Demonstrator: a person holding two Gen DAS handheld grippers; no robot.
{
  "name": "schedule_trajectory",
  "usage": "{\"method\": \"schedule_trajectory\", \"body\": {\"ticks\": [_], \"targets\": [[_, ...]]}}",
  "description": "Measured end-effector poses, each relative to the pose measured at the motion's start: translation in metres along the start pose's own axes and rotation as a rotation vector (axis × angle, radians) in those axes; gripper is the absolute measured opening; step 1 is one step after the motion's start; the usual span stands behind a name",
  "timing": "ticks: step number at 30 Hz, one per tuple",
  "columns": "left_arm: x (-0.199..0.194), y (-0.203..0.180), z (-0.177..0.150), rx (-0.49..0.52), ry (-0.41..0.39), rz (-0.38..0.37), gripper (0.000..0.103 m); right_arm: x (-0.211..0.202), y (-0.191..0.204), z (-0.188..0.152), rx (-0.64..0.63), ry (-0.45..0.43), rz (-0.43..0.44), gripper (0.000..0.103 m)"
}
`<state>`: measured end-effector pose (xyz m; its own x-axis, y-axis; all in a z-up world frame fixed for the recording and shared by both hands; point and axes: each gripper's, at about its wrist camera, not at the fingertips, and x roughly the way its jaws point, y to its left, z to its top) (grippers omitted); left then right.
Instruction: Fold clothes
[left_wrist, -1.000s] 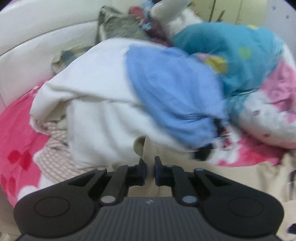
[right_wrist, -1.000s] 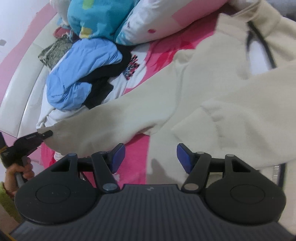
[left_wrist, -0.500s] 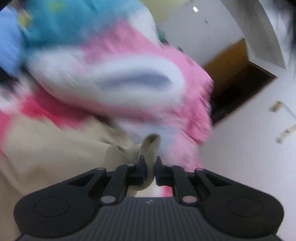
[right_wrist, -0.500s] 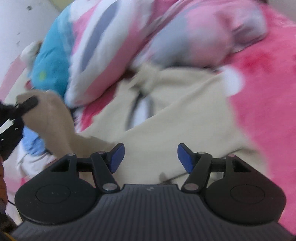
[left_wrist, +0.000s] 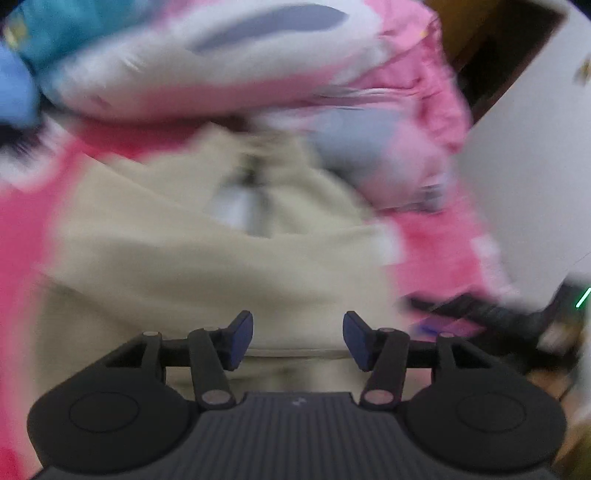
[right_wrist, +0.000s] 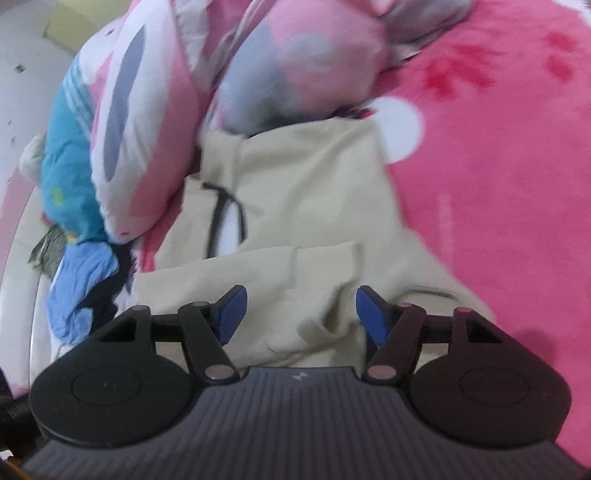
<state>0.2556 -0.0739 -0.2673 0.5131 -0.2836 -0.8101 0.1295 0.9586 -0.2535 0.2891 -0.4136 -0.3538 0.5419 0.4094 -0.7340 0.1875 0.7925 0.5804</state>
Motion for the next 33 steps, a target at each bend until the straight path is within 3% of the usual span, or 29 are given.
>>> {"method": "schedule_trajectory", "body": {"ticks": [3,6,8,11,12,13,15,16,19,23,25,27,29,33], "targets": [[0.003,0.041,-0.002,0.171,0.019,0.266,0.055,0.025,0.007,0.007,-0.054,0.047,-0.065,0.064],[0.03,0.075,-0.008,0.282,0.051,0.399,0.055,0.05,0.01,0.013,-0.095,0.102,-0.15,0.063],[0.047,0.094,-0.014,0.292,0.074,0.404,0.055,0.062,0.008,0.015,-0.108,0.138,-0.183,0.063],[0.072,0.112,-0.021,0.302,0.094,0.388,0.055,0.078,0.008,0.015,-0.137,0.193,-0.226,0.054],[0.077,0.115,-0.023,0.307,0.094,0.391,0.055,0.081,0.009,0.015,-0.148,0.205,-0.229,0.045],[0.081,0.118,-0.024,0.309,0.093,0.399,0.053,0.084,0.01,0.014,-0.16,0.217,-0.232,0.027],[0.083,0.121,-0.025,0.304,0.082,0.395,0.053,0.088,0.016,0.013,-0.198,0.226,-0.239,0.011],[0.083,0.122,-0.025,0.3,0.075,0.391,0.048,0.089,0.021,0.012,-0.222,0.226,-0.243,0.008],[0.084,0.126,-0.026,0.288,0.054,0.379,0.032,0.075,0.047,0.01,-0.331,0.172,-0.255,0.006],[0.086,0.132,-0.027,0.273,0.027,0.363,0.03,0.044,0.078,0.008,-0.469,0.048,-0.287,0.006],[0.087,0.134,-0.027,0.265,0.013,0.355,0.034,0.051,0.071,0.006,-0.479,0.065,-0.327,0.006],[0.088,0.138,-0.027,0.26,0.0,0.346,0.045,0.061,0.061,0.004,-0.487,0.101,-0.368,0.008],[0.09,0.144,-0.025,0.257,-0.011,0.326,0.048,0.088,0.037,0.0,-0.445,0.226,-0.426,0.012],[0.088,0.16,-0.019,0.221,-0.026,0.23,0.052,0.059,0.041,0.01,-0.308,0.101,-0.408,0.018]]}}
